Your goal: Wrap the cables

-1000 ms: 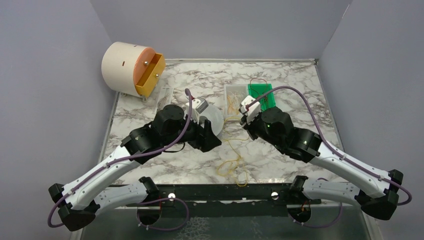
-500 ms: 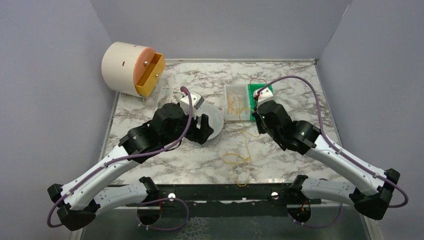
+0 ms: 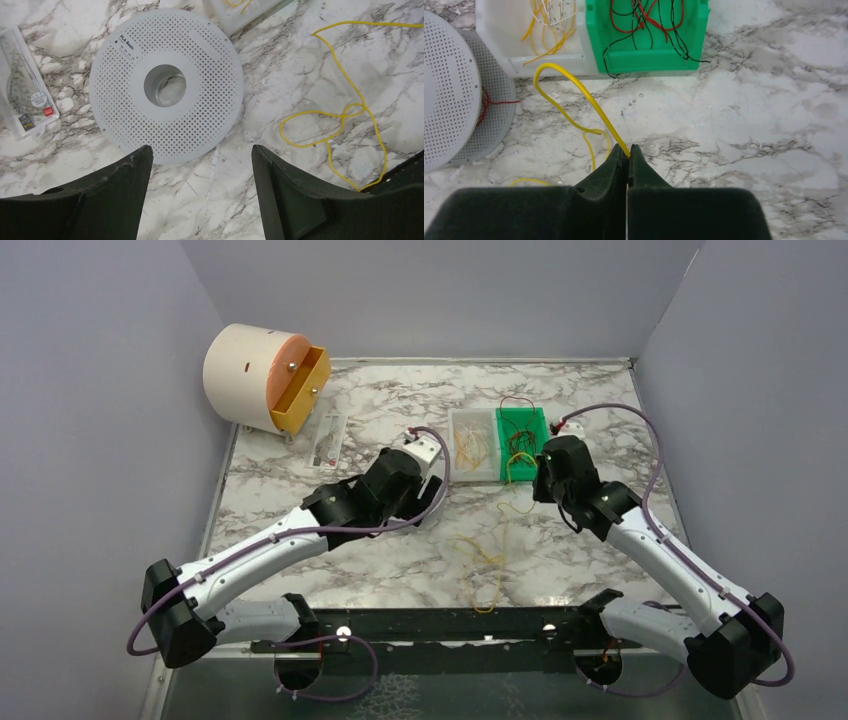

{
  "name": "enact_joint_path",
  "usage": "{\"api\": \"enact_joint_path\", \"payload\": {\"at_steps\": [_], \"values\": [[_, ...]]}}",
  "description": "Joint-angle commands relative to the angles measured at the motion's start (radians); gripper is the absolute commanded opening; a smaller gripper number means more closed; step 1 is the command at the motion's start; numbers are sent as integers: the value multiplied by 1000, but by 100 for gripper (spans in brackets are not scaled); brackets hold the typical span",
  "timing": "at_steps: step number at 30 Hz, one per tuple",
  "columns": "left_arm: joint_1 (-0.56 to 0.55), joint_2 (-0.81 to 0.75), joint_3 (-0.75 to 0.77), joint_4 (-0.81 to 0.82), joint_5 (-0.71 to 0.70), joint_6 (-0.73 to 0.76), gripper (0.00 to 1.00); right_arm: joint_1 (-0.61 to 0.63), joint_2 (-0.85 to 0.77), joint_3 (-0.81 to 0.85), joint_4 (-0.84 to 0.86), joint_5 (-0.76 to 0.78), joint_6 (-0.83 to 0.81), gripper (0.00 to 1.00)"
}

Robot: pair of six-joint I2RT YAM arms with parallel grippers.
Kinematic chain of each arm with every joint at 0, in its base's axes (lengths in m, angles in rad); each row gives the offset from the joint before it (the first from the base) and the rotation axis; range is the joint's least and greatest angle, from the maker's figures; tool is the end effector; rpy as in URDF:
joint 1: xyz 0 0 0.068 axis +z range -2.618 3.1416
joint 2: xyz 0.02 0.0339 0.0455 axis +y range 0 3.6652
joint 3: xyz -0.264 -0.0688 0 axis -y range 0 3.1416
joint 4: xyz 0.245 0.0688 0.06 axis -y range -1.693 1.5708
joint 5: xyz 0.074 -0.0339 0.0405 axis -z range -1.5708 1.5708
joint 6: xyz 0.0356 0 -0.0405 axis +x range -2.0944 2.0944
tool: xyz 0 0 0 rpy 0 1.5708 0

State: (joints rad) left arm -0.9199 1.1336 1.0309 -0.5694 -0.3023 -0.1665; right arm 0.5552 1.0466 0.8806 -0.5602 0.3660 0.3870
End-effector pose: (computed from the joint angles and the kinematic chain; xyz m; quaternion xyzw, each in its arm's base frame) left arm 0.1554 -0.1866 0.3200 0.2667 0.8521 -0.1059 0.4377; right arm 0.1933 0.1049 0.2895 -0.0010 0.9000 0.0350 0.4345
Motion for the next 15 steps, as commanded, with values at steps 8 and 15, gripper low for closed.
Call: {"api": "enact_joint_path", "payload": {"at_steps": [8,15], "values": [[-145,273,66,51,-316,47,75,-82,-76,-110,132,-198,167,1],[-180,469,109,61,-479,4,74,-83,-150,-164,132,-189,214,1]]}}
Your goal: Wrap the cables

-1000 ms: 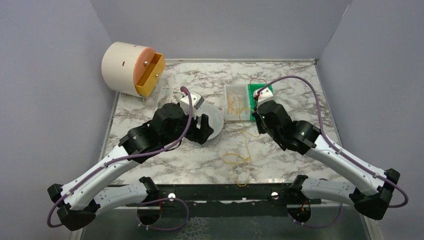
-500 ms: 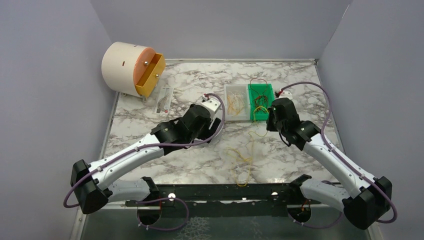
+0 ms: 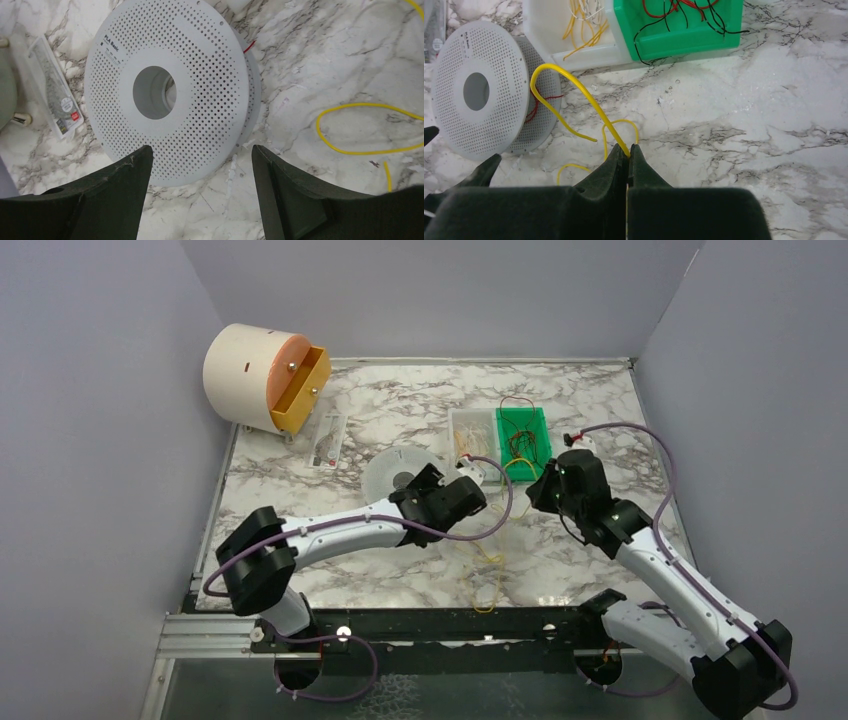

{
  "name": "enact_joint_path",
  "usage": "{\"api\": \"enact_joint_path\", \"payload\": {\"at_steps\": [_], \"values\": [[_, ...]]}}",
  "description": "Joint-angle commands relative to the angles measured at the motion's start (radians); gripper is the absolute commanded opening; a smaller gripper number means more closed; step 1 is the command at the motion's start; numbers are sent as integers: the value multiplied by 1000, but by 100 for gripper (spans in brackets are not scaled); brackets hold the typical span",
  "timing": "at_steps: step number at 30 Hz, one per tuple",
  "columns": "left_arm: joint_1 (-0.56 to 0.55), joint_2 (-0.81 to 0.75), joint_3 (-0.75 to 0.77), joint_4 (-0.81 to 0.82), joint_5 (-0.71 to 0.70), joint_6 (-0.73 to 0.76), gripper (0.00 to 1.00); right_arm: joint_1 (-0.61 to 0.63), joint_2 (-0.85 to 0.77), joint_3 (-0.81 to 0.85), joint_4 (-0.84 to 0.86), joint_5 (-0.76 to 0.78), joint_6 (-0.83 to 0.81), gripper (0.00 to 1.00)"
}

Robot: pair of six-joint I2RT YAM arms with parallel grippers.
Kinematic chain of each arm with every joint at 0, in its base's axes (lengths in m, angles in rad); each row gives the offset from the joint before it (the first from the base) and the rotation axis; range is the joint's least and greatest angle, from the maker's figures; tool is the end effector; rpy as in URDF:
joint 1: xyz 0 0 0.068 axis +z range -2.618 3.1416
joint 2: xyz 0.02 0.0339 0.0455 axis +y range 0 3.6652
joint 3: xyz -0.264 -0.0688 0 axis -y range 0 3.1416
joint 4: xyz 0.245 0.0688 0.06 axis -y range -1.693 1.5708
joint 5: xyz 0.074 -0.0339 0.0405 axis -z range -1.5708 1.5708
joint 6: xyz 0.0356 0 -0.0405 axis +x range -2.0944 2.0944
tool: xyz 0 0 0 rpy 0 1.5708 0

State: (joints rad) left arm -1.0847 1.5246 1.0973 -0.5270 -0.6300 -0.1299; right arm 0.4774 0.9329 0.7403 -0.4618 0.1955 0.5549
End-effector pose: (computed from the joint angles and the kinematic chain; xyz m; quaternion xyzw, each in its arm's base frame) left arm 0.1657 -0.2688 0.2464 0.3328 0.8479 0.0778 0.4053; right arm 0.1818 0.0863 0.2713 0.0777 0.8902 0.1411 0.4261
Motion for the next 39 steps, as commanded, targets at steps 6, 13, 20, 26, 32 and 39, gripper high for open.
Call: {"api": "enact_joint_path", "payload": {"at_steps": [6,13,20,26,32,39], "values": [[-28,214,79,39,-190,-47,74,-5,-67,-52,33,-26,50,1],[-34,298,107,44,-272,-51,70,-5,-81,-85,40,-34,57,1],[-35,344,110,55,-345,-41,58,-5,-94,-93,42,-28,56,1],[-36,345,114,58,-391,-28,44,-6,-103,-96,40,-35,54,1],[-57,296,120,53,-448,-13,27,-6,-108,-98,43,-38,55,1],[-77,186,140,13,-475,2,11,-5,-112,-92,44,-50,47,1]]}}
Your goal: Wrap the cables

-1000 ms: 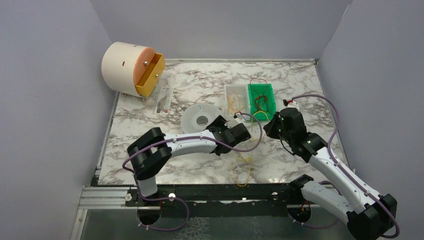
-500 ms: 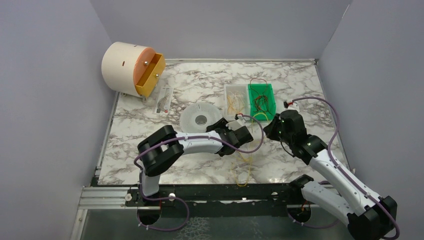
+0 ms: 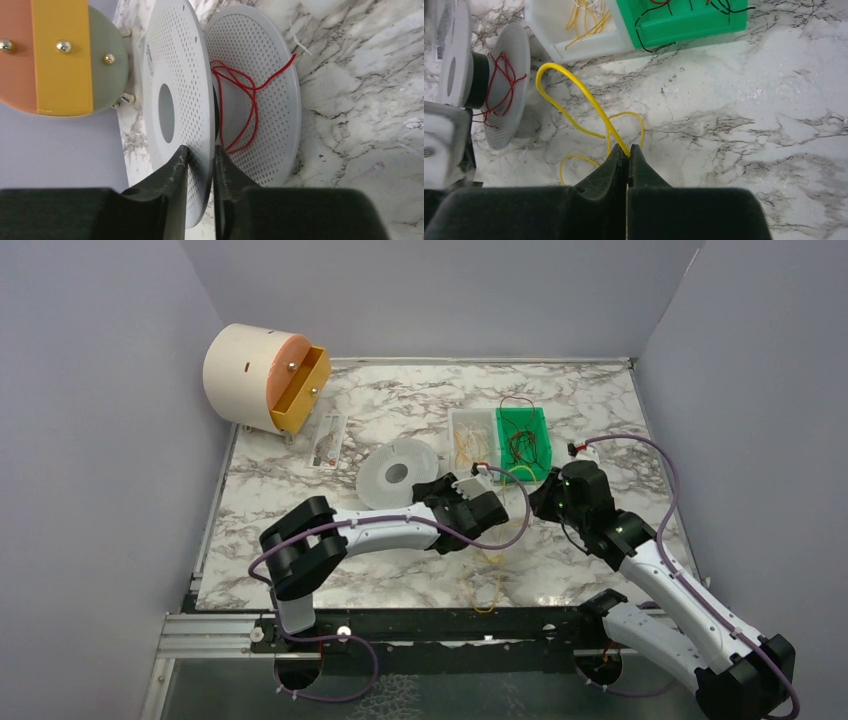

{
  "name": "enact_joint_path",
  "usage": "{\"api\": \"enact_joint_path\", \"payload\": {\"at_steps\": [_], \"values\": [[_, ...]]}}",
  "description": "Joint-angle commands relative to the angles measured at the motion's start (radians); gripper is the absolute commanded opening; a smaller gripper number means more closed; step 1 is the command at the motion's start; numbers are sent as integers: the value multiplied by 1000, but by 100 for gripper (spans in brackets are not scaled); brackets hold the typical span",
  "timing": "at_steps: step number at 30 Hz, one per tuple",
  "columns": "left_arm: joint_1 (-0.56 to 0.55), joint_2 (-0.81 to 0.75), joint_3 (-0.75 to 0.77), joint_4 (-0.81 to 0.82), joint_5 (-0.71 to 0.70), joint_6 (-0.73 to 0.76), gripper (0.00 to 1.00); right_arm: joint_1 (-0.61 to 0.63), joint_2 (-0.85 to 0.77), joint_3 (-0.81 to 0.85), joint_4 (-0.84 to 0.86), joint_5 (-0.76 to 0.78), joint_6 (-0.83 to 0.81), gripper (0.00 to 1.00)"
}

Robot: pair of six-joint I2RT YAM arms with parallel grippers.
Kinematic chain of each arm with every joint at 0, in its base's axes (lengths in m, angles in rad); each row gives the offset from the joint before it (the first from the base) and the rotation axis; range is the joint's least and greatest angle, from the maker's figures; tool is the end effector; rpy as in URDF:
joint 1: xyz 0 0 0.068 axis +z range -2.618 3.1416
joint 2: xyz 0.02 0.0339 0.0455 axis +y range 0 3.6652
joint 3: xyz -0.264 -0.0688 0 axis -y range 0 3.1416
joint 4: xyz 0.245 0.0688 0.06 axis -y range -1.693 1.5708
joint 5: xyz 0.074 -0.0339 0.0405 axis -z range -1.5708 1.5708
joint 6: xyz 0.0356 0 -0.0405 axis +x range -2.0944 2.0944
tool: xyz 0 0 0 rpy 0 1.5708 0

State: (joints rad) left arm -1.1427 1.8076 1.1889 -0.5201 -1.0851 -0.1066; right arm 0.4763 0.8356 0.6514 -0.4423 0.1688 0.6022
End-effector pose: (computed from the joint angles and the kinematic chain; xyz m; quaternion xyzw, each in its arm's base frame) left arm 0.1757 -0.3092 0.1946 0.3181 0.7815 0.3018 0.4438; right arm 0.1655 0.0787 0.2595 0.0941 0.8833 0.1683 0.4274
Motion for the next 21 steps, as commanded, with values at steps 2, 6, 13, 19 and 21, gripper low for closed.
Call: {"api": "enact_joint_path", "payload": {"at_steps": [2,6,13,19,21], "values": [[-21,-138,53,-6,-22,-19,6,-4,-16,2,26,-31,-4,1],[-20,-205,52,-37,-30,-22,0,-4,-18,17,22,-43,-21,1],[-21,-297,59,-123,-3,-88,0,-4,-37,72,-7,-105,-89,1],[-21,-317,123,-288,48,-222,0,-4,-46,140,-58,-236,-182,1],[-21,-322,146,-334,82,-263,0,-4,-39,175,-85,-277,-201,1]]}}
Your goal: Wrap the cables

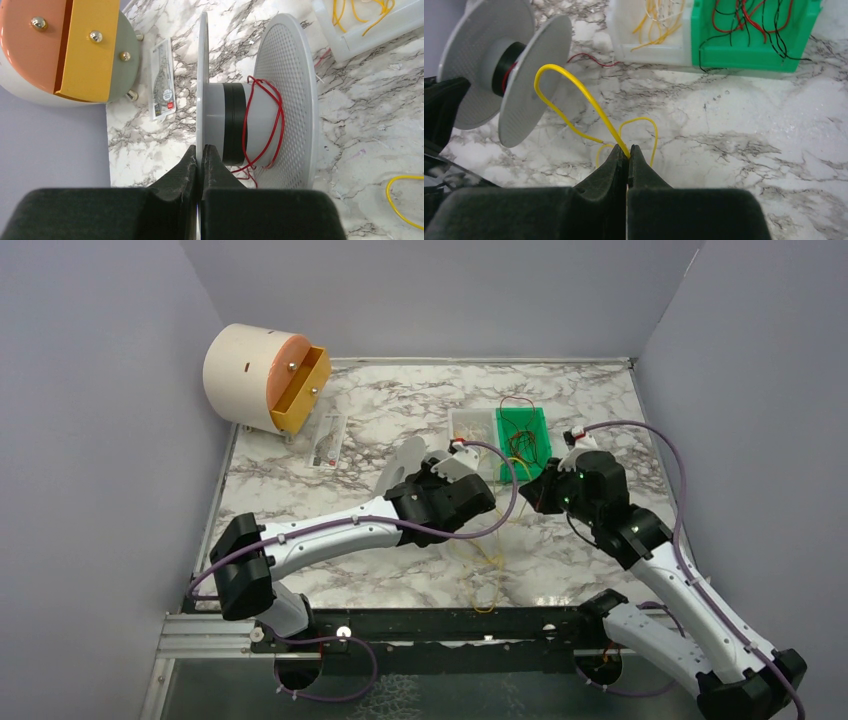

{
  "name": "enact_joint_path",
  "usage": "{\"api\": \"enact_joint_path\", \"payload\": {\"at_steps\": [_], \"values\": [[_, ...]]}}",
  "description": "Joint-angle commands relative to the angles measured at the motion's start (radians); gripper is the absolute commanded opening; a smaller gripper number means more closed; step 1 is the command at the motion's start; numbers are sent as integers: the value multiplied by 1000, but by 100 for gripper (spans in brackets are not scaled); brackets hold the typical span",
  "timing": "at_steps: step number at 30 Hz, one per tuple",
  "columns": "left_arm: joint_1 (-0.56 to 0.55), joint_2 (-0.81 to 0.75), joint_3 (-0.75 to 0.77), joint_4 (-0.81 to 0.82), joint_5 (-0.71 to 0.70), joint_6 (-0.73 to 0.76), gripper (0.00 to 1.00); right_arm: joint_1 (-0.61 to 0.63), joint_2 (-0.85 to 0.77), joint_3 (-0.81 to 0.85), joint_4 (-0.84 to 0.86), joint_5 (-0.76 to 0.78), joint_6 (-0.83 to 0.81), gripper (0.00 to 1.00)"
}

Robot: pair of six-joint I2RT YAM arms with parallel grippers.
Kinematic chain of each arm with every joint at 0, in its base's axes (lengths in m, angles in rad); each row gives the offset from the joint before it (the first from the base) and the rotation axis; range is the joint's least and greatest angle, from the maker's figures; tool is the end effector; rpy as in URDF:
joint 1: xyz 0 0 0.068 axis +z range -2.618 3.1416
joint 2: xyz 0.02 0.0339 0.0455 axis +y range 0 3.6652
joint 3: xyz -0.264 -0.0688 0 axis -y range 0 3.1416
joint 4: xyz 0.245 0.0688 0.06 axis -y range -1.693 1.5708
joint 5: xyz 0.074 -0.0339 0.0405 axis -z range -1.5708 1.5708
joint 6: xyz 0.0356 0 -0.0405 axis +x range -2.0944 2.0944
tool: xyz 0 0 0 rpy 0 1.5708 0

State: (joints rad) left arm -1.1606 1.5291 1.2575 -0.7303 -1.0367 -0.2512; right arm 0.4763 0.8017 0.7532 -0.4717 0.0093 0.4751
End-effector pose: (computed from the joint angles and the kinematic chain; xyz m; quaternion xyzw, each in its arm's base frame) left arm 0.1520 -0.2727 0.2917 0.2413 0.8101 0.2038 0.4940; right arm 0.1593 0.0818 0.2968 0.0018 0.8652 0.2261 0.4476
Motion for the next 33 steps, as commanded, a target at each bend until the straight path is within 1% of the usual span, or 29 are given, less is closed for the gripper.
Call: {"api": "enact_joint_path", "payload": {"at_steps": [1,5,15,22,27,33], "values": [[-3,-49,86,-141,48,-135,0,-4,-3,88,-69,-141,-83,1],[-3,-87,91,-184,115,-199,0,-2,11,160,-116,-223,-103,1],[-3,-188,86,-204,306,-317,0,-2,83,333,-276,-396,-115,1],[-4,-220,60,-200,360,-376,0,-1,121,433,-339,-487,-71,1],[-4,-220,26,-179,364,-411,0,2,153,440,-308,-597,10,1],[-4,-236,-34,-129,360,-413,0,41,159,404,-226,-605,121,1]]}}
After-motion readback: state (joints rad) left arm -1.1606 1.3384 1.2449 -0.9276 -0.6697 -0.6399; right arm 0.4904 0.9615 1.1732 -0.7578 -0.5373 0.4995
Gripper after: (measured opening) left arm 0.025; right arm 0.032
